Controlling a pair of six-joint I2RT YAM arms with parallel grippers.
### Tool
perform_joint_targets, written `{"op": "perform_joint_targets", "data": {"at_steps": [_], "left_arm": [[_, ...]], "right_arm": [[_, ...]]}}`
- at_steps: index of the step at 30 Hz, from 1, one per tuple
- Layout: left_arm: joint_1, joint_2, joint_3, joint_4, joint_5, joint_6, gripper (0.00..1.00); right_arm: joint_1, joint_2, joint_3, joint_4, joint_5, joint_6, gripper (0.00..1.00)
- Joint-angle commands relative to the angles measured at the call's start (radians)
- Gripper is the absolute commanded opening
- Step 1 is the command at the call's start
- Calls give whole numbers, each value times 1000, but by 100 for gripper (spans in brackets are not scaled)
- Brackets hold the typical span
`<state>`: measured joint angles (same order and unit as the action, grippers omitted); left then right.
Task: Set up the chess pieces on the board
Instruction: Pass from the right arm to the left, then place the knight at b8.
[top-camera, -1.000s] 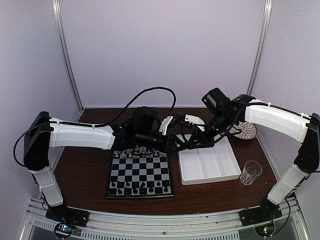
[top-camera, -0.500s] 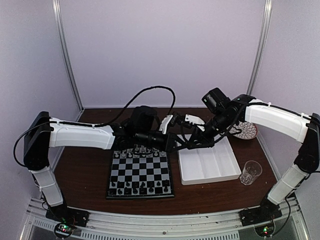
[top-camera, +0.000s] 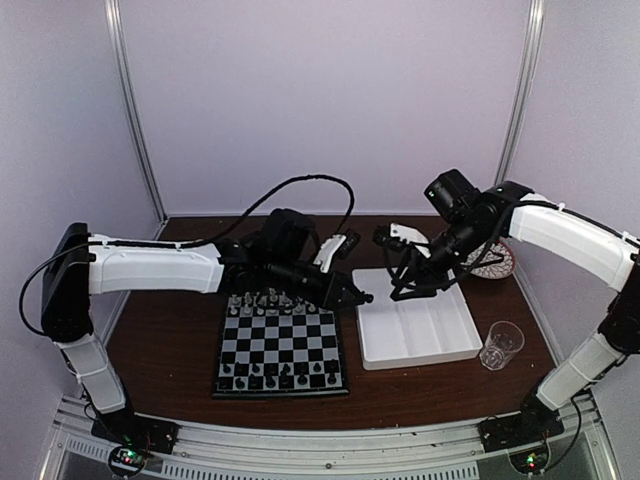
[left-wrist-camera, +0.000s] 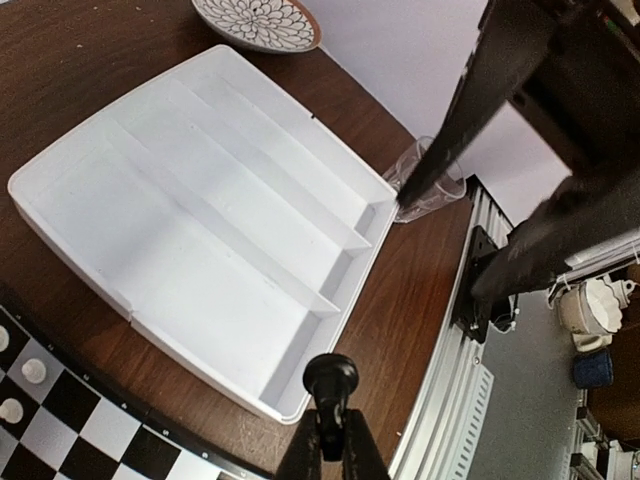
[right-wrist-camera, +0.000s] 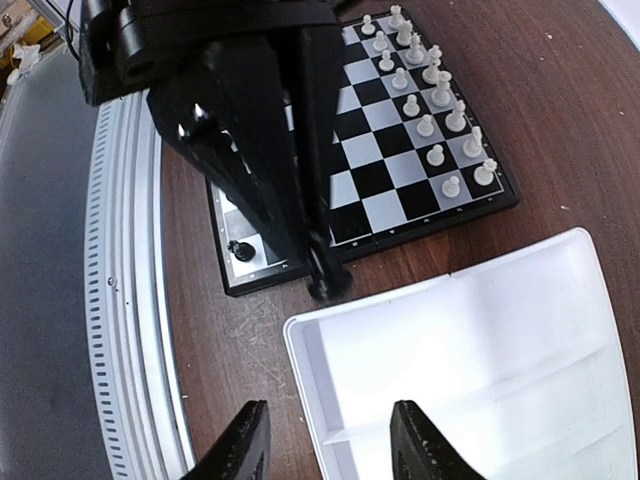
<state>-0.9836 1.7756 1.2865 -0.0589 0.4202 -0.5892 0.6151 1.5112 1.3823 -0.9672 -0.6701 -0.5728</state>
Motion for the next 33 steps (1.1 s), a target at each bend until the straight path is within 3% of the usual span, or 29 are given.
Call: {"op": "perform_joint_targets", "data": {"at_steps": [1, 8, 15, 24, 33], "left_arm": [[-4, -85, 100, -329, -35, 179, 3], [-21, -81, 201, -786, -126, 370, 2], [-101, -52, 279, -1038, -263, 470, 3], [-256, 84, 317, -1105, -376, 493, 3], [-265, 145, 334, -1055, -405, 445, 3]], "right_arm": [[-111, -86, -15, -139, -110, -80, 45], [-235, -154, -199, 32, -164, -68, 46], [-241, -155, -238, 95, -100, -67, 46], [-241, -153, -255, 95, -115, -76, 47], [-241, -164, -268, 86, -128, -85, 47]]}}
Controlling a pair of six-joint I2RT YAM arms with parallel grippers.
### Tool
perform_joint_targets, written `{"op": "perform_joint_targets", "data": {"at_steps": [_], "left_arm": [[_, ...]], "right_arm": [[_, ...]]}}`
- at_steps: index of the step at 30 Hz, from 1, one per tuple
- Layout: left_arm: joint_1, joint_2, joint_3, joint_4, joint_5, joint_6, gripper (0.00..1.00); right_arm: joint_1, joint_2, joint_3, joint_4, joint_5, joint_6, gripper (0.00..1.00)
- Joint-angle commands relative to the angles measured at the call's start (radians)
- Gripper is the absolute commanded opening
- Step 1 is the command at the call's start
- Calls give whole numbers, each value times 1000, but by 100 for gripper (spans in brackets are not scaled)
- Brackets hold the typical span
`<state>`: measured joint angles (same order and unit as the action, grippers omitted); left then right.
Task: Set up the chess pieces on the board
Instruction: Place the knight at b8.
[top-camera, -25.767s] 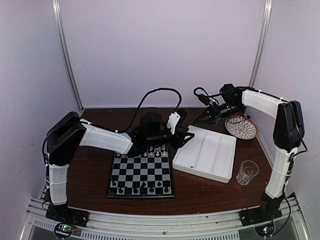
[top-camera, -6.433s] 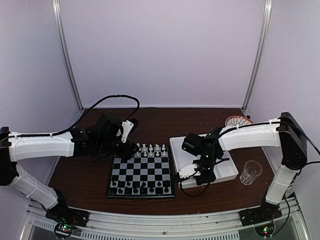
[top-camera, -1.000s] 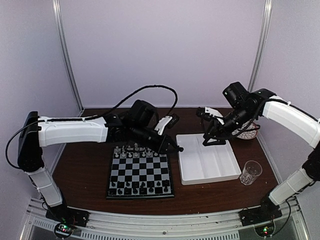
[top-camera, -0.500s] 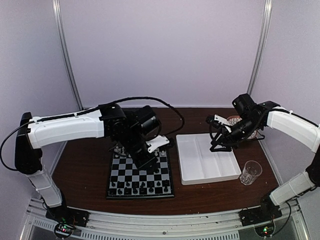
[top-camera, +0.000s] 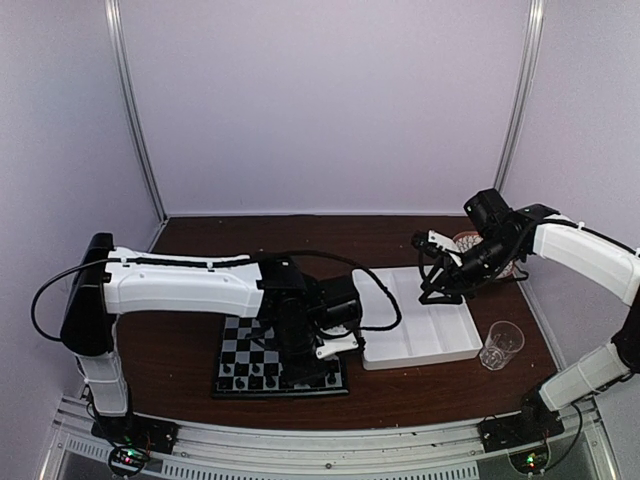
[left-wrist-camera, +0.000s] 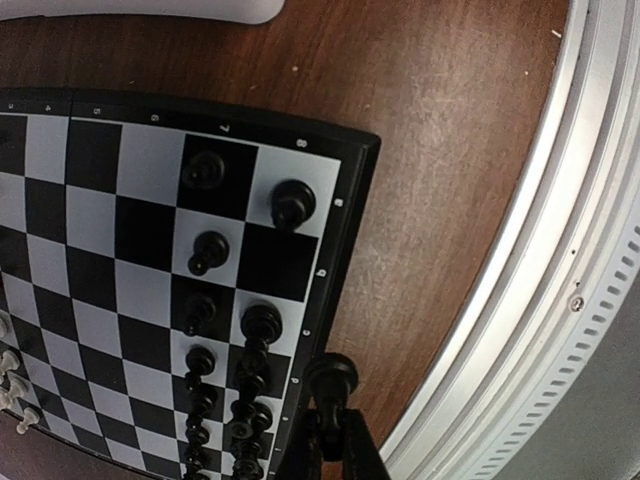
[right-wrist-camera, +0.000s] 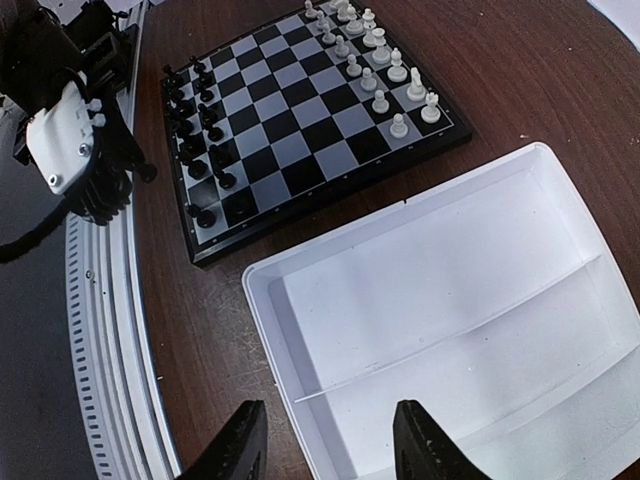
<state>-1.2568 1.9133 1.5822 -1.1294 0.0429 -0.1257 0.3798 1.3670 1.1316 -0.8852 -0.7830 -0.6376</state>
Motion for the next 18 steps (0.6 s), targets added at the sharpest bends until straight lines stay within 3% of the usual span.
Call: {"op": "perform_joint_targets", "data": {"at_steps": [1, 18], "left_arm": [[8, 15, 40, 16, -28, -17, 3], [15, 95, 36, 101, -54, -3, 3]], "right_arm": [[-5, -21, -18, 3, -15, -22, 47], [-5, -27, -25, -3, -16, -28, 46]]}}
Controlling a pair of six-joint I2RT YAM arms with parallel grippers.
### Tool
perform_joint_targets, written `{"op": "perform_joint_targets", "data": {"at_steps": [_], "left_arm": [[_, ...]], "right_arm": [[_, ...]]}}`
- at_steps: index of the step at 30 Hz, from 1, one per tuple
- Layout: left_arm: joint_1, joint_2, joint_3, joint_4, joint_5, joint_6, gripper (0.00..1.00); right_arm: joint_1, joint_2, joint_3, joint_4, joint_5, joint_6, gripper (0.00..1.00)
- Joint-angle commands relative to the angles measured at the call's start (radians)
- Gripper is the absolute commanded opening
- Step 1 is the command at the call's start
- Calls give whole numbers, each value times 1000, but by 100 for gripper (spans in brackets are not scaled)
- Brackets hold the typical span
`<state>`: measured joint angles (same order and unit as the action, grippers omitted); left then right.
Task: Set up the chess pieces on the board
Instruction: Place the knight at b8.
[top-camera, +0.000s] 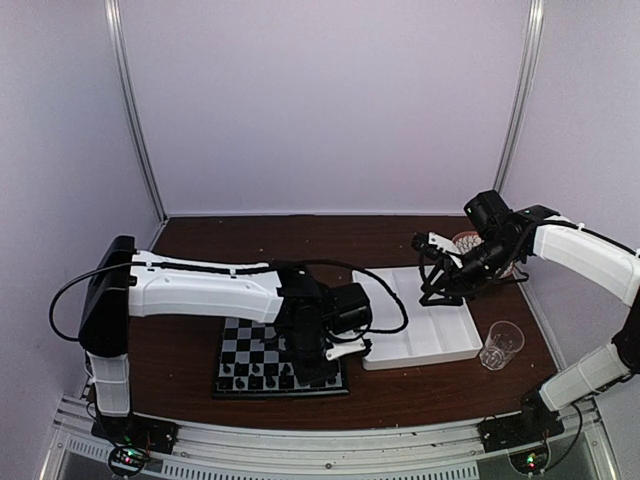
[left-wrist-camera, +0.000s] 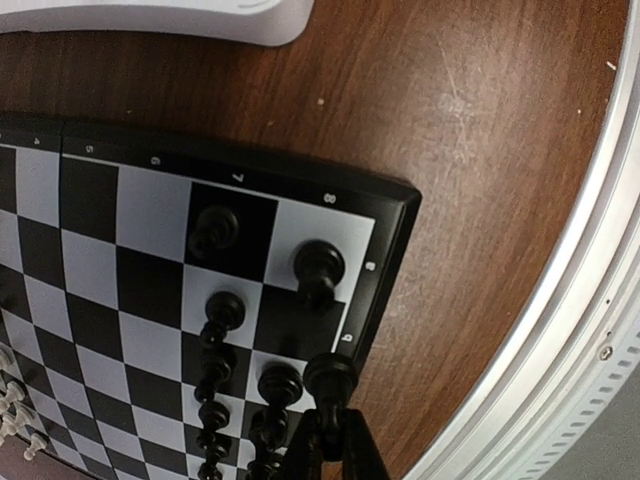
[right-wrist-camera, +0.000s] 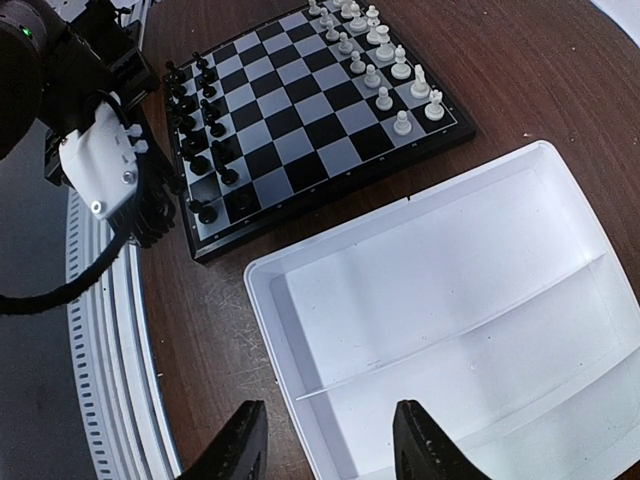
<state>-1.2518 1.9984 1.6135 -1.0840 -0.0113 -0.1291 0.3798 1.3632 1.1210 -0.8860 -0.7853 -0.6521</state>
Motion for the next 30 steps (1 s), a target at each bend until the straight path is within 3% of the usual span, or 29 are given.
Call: {"op": "perform_joint_targets", "data": {"at_steps": [1, 30], "left_arm": [[12, 11, 2, 62, 0, -3, 3], [45, 55, -44, 87, 51, -2, 2]], "right_arm": [[-5, -20, -14, -3, -13, -15, 46], [-5, 19, -6, -11, -16, -23, 46]]}}
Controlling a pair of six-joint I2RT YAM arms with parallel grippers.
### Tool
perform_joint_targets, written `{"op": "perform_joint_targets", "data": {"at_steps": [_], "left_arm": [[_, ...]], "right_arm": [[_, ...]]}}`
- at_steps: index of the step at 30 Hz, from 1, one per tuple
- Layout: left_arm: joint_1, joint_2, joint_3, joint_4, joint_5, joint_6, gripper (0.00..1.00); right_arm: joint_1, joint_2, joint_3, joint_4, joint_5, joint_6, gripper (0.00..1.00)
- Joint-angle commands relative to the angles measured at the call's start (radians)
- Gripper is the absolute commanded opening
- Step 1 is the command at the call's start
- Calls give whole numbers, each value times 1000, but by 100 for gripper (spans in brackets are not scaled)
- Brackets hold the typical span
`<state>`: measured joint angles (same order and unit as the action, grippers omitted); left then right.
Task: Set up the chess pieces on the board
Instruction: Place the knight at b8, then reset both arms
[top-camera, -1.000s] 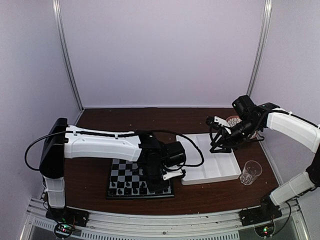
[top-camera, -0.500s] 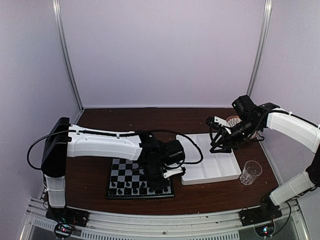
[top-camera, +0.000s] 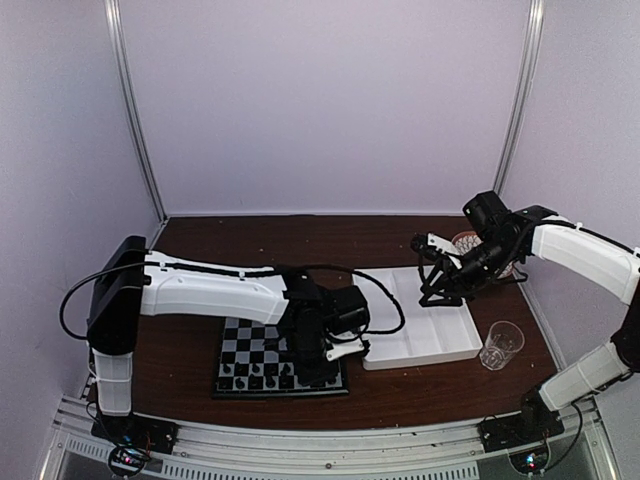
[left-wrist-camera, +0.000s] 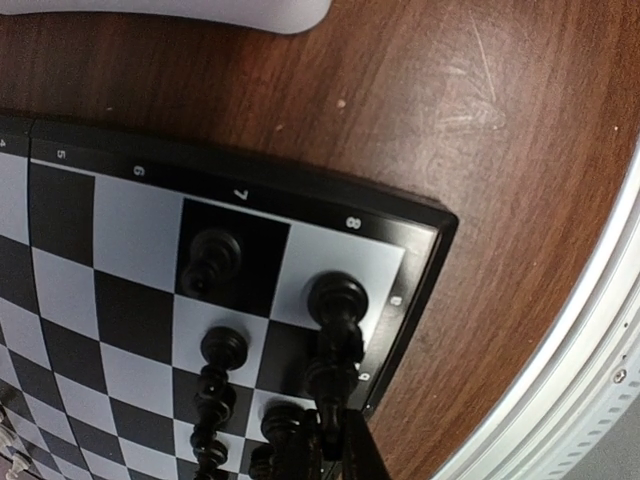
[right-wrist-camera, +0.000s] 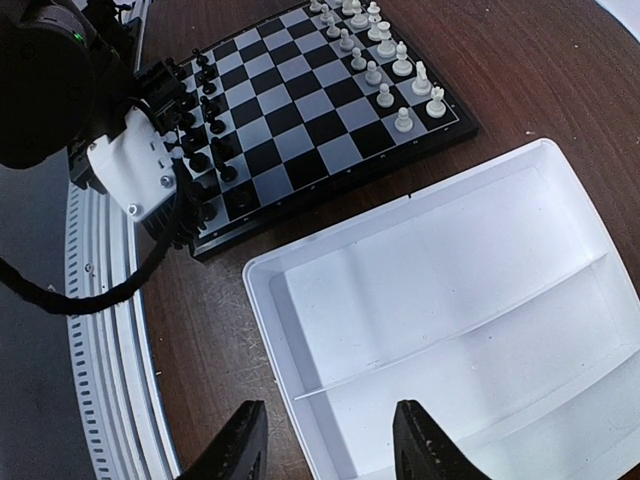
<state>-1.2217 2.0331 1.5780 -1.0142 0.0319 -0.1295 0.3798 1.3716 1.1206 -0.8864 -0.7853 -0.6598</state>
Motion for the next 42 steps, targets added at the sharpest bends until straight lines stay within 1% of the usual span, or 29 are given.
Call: {"op": "perform_joint_targets", "data": {"at_steps": [1, 9, 17, 23, 26, 28, 30, 33, 36, 37, 38, 39, 40, 41, 42], "left_arm": [[16, 20, -10, 17, 8, -2, 2], [25, 25, -22, 17, 7, -10, 4], [26, 16, -14, 16, 31, -18, 15], [26, -46, 29, -21, 50, -24, 26], [25, -93, 67, -57, 35, -26, 29], [29, -124, 96, -101, -6, -20, 29], [54, -177, 102, -112, -52, -19, 30], [132, -279, 72, -91, -76, -21, 32], [233, -379, 12, -48, -139, -5, 35], [265, -408, -7, -27, -174, -1, 36], [298, -436, -26, -3, -205, 6, 38], [333, -463, -46, 25, -237, 9, 40], [364, -502, -74, 78, -271, 8, 44], [402, -536, -105, 130, -292, 5, 48], [436, -566, -144, 185, -313, 2, 53]], "right_arm": [[-4, 10, -5, -11, -16, -16, 46], [-4, 9, -5, -11, -15, -17, 46], [-4, 9, -6, -14, -18, -18, 46], [-4, 8, -5, -16, -20, -18, 46], [-4, 9, -4, -18, -19, -16, 47], [-5, 7, 1, -21, -15, -14, 46], [-5, 4, 21, -30, 5, -7, 47], [-8, -14, 76, -57, 50, -3, 47], [-20, -48, 100, 21, 141, 71, 49], [-28, -55, 103, 56, 172, 109, 51], [-36, -57, 110, 87, 212, 156, 67], [-44, -55, 120, 121, 275, 211, 95], [-53, -52, 125, 164, 366, 291, 99], [-65, -46, 134, 184, 429, 339, 99], [-77, -34, 160, 177, 454, 353, 100]]}}
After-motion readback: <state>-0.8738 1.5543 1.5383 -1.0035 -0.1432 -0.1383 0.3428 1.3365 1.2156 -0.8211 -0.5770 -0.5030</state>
